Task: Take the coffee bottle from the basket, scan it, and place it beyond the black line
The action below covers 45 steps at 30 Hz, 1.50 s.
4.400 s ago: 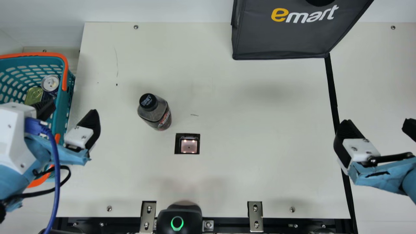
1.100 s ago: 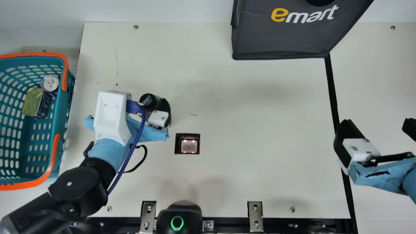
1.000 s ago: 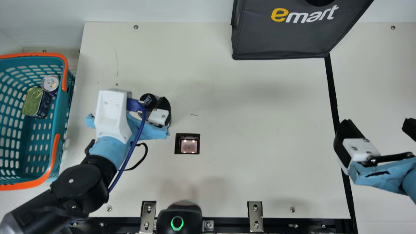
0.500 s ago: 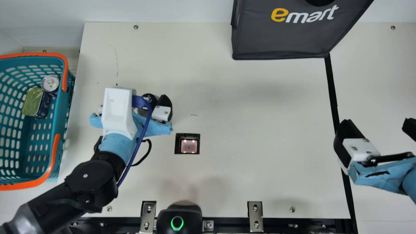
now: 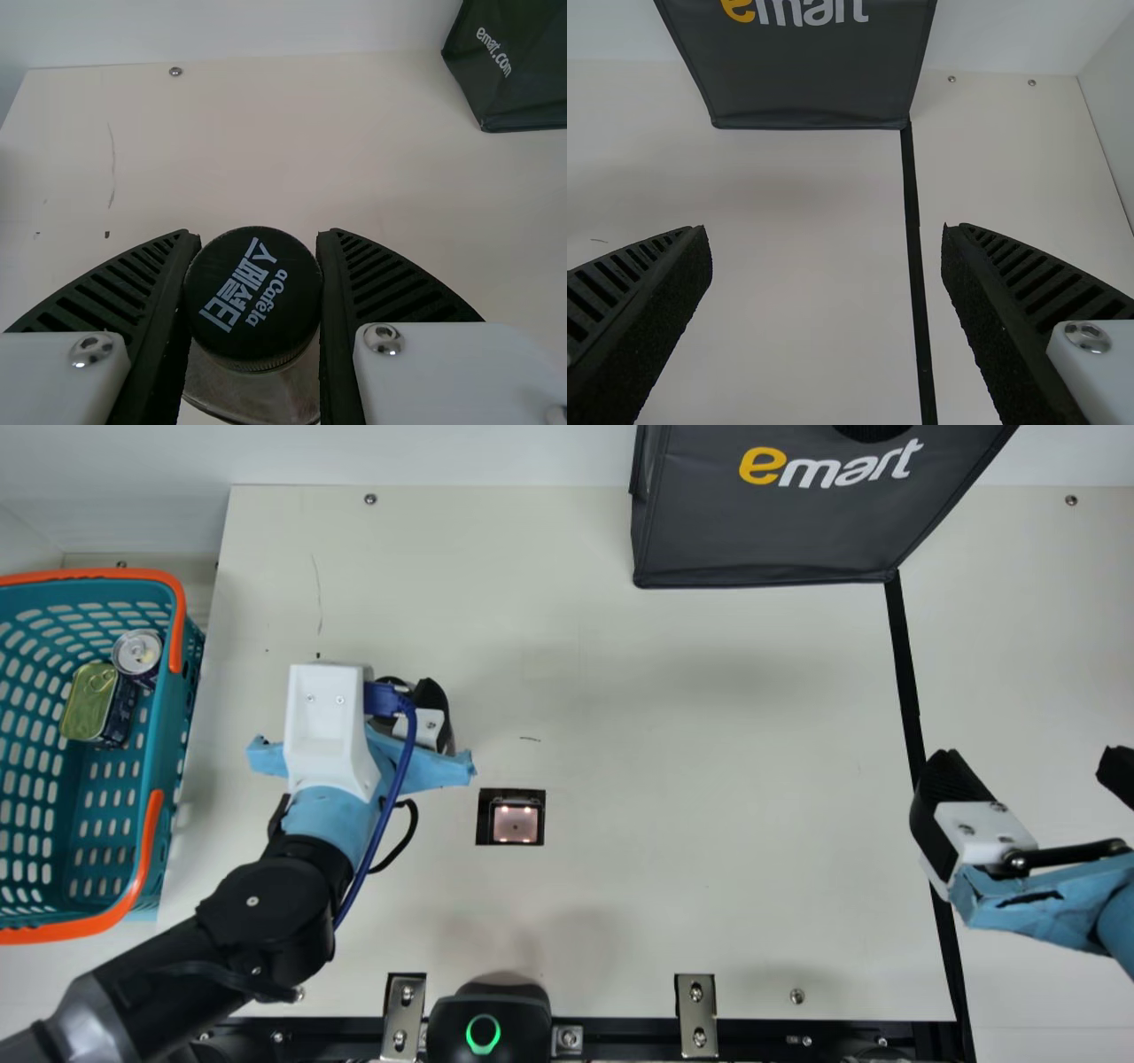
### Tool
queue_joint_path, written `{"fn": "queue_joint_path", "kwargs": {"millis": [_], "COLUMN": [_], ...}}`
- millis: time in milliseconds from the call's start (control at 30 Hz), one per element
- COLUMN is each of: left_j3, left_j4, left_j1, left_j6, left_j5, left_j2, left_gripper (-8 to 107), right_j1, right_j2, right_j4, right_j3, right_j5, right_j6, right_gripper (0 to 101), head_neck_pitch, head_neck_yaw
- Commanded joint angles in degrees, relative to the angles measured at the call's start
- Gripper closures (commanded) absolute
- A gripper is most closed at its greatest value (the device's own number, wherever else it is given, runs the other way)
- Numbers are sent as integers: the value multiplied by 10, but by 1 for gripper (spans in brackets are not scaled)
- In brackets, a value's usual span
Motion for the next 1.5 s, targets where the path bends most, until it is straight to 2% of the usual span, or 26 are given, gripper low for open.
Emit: {"fn": "queue_joint_path", "kwargs": {"millis": [0,300,733,1100,1467], "left_j3": [-1,3,14,25,32], "left_j4": [1,-8,-55,-164,-307], "left_j1": [2,22,64,88,89], "left_j6": [2,48,187,348,520], "left_j5": [-1,-35,-123,-213,-263], "left_j2": [0,-21,-73,-97,-101], "left_gripper": [89,89,89,89,89], "right_j1": [0,0,0,0,0], "right_j2": [0,0,0,0,0], "right_j4": [0,0,0,0,0], "right_j3": [0,0,0,0,0], "right_j5": [0,0,0,0,0], "right_j6": [0,0,0,0,0], "right_gripper": [10,10,10,10,10], "head_neck_pitch": [-16,-16,-16,-16,-16], "head_neck_yaw": [1,1,1,1,1]}}
